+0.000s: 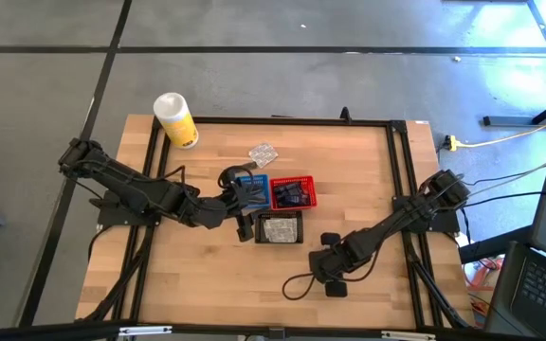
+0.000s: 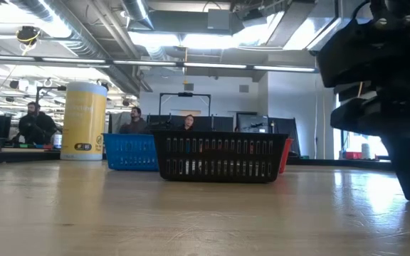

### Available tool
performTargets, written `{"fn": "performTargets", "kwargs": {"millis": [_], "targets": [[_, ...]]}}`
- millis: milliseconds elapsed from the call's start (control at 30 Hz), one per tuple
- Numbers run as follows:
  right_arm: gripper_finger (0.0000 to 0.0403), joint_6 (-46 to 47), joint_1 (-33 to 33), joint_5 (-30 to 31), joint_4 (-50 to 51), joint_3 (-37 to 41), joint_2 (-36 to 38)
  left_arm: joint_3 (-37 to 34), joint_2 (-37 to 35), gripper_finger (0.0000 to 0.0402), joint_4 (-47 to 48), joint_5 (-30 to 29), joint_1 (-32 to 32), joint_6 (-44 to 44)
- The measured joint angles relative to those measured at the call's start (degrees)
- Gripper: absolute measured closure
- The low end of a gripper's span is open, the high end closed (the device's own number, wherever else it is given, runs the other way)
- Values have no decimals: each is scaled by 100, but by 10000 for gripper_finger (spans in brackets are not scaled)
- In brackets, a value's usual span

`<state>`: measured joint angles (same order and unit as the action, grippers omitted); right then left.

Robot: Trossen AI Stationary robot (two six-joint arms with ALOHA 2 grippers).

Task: Pick & Place Travel size toiletries
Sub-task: Put the black comb into the blue bin

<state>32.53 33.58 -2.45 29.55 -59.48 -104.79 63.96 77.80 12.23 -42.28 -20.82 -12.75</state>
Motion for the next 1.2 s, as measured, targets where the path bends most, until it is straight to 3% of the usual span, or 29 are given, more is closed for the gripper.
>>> {"fn": "performTargets", "kwargs": {"millis": [333,867,1200], "targets": [[396,-4,22,-446,-30,7,-28,0,0,149,0,0,-2,0],[401,2,17,-522,-15,-17,-24,0,0,149,0,-2,0,0],[402,-559,17,-254,87,-735,-20,0,0,149,0,-2,-1,0]]}}
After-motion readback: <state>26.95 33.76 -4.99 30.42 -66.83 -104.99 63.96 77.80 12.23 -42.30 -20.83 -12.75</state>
